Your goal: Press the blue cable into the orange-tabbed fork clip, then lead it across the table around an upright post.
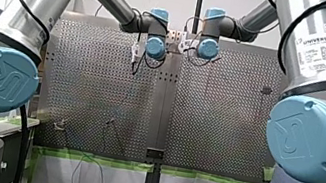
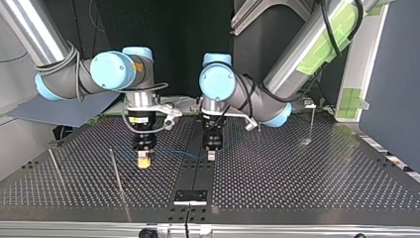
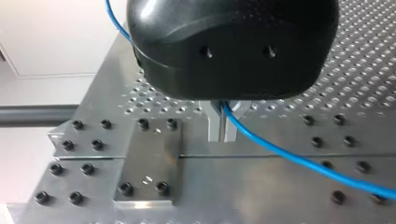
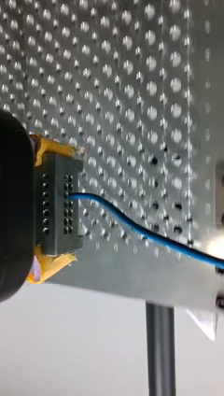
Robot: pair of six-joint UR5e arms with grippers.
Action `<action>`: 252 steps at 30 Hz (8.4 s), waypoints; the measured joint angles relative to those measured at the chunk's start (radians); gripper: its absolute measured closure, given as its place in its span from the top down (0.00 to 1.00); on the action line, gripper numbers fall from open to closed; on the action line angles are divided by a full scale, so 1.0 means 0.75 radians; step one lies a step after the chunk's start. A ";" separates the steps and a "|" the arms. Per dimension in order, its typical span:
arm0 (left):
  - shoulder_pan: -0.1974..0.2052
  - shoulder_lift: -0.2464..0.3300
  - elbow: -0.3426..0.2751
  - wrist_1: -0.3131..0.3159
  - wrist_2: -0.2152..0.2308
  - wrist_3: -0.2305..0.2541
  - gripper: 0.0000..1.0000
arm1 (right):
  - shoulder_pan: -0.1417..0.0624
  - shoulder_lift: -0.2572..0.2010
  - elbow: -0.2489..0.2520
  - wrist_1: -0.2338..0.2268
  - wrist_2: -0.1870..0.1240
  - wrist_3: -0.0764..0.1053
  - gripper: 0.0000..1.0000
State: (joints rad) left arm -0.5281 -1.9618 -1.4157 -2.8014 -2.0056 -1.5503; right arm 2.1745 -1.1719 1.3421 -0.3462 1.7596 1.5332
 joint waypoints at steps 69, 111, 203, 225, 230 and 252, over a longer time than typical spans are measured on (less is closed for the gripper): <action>-0.115 -0.242 0.643 -0.353 0.128 -0.074 0.00 | -0.371 -0.129 -0.009 0.079 -0.047 0.088 0.00; -0.114 -0.423 0.744 -0.382 0.173 -0.116 0.00 | -0.464 0.078 -0.003 0.085 -0.143 0.119 0.00; -0.113 -0.428 0.666 -0.448 0.097 -0.154 1.00 | -0.478 0.362 0.132 -0.014 -0.108 0.153 0.00; -0.114 -0.428 0.665 -0.454 0.097 -0.158 1.00 | -0.517 0.460 0.186 -0.072 -0.056 0.180 0.00; -0.114 -0.428 0.665 -0.462 0.080 -0.159 1.00 | -0.548 0.516 0.214 -0.104 -0.042 0.197 0.00; -0.136 -0.427 0.667 -0.529 0.075 -0.189 1.00 | -0.685 0.672 0.244 -0.206 -0.052 0.181 0.00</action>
State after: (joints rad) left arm -0.6301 -2.2821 -0.9156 -3.1985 -1.9496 -1.6922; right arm 1.6606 -0.6679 1.5251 -0.5003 1.7206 1.6690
